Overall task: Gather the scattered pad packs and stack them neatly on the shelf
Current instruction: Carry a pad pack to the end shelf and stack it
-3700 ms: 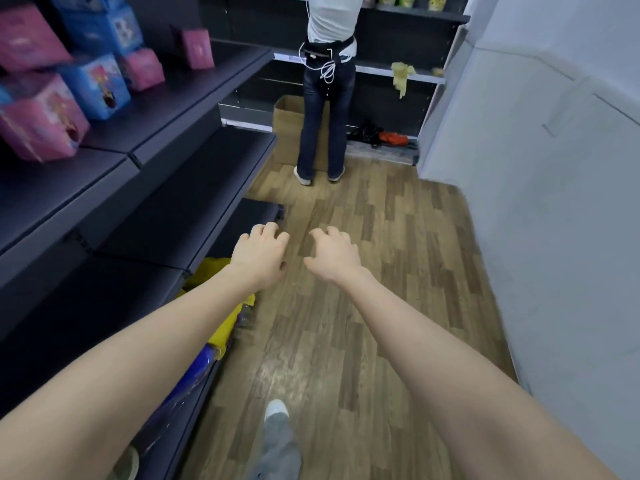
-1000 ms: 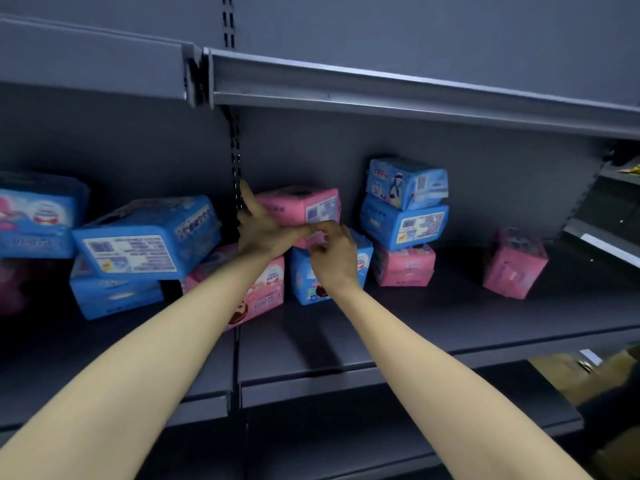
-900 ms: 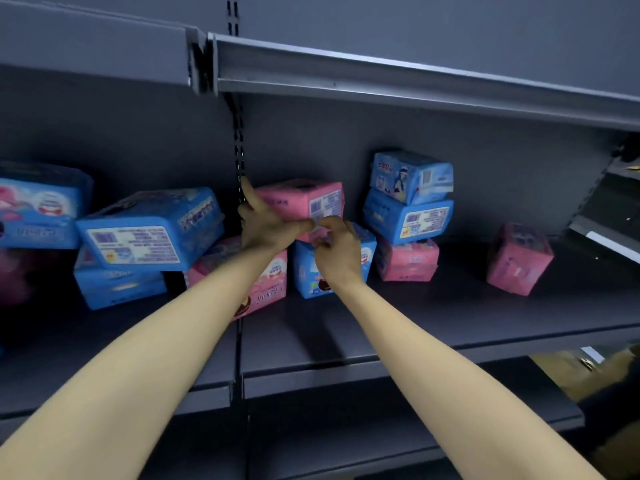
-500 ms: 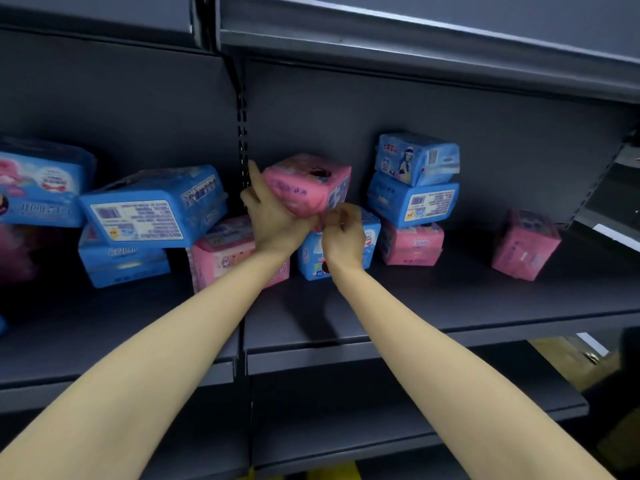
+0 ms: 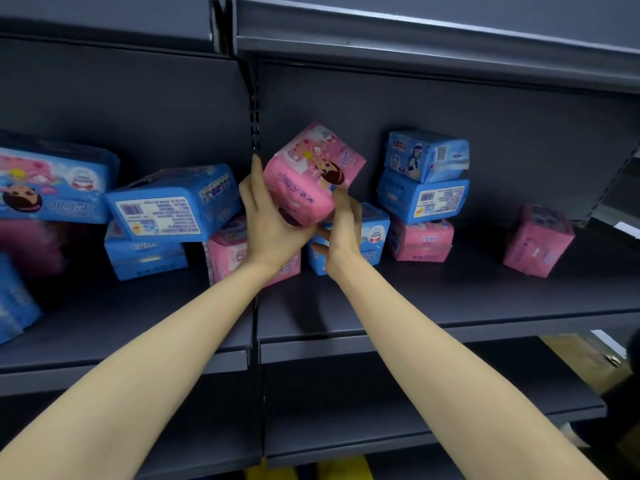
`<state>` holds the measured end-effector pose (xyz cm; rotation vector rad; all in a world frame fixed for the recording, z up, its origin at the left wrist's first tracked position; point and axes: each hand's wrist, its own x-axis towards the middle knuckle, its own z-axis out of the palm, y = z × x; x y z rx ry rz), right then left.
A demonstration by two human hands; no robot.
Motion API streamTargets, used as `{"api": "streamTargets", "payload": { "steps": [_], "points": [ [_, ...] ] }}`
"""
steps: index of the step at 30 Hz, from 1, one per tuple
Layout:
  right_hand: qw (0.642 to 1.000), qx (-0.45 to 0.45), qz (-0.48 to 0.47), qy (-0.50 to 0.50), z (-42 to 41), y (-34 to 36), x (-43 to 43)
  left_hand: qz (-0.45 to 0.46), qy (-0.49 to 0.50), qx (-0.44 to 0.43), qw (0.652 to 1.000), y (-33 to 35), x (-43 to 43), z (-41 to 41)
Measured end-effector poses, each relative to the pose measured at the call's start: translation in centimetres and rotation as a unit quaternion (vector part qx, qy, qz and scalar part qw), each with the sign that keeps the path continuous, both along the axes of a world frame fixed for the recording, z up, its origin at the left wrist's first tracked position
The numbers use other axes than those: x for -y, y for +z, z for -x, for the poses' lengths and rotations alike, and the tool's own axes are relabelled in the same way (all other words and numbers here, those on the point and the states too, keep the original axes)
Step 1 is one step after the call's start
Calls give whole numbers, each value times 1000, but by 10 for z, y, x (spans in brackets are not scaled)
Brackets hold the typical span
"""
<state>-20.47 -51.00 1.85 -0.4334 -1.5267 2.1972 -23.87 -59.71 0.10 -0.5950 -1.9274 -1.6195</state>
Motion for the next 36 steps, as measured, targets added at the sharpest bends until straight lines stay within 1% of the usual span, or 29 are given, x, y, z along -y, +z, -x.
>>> {"api": "streamTargets", "payload": {
  "steps": [2, 4, 7, 10, 12, 14, 16, 22, 27, 29, 32, 34, 36],
  "points": [
    [1000, -6, 16, -6, -1, 0, 3, -13, 1, 15, 1000, 0, 2, 0],
    [999, -15, 31, -38, 0, -3, 1, -35, 6, 41, 999, 3, 2, 0],
    [994, -5, 7, -105, 1, -10, -4, -115, -11, 108, 987, 10, 0, 0],
    [992, -8, -34, -124, -1, -14, -9, -208, -46, 213, 954, 19, -3, -3],
    [991, -8, -49, -126, -5, -14, -11, -278, -89, 284, 913, 24, -4, -8],
    [990, -10, -58, -127, -9, -12, -13, -326, -121, 346, 871, 28, -4, -11],
    [989, -15, -62, -133, -13, -11, -15, -328, -134, 381, 854, 29, -4, -10],
    [987, -18, -65, -146, -24, -9, -17, -302, -139, 413, 848, 30, -8, -13],
    [984, -17, -68, -162, -28, -7, -24, -298, -148, 408, 850, 33, -12, -21],
    [987, -17, -61, -146, -29, -7, -24, -291, -154, 401, 855, 32, -14, -25],
    [994, -26, -57, -94, -27, -11, -20, -261, -183, 392, 863, 30, -16, -31],
    [995, -29, -59, -69, -28, -10, -14, -243, -209, 393, 862, 29, -19, -37],
    [997, -17, -55, -51, -30, -7, -10, -249, -237, 388, 855, 30, -22, -43]
  ]
}}
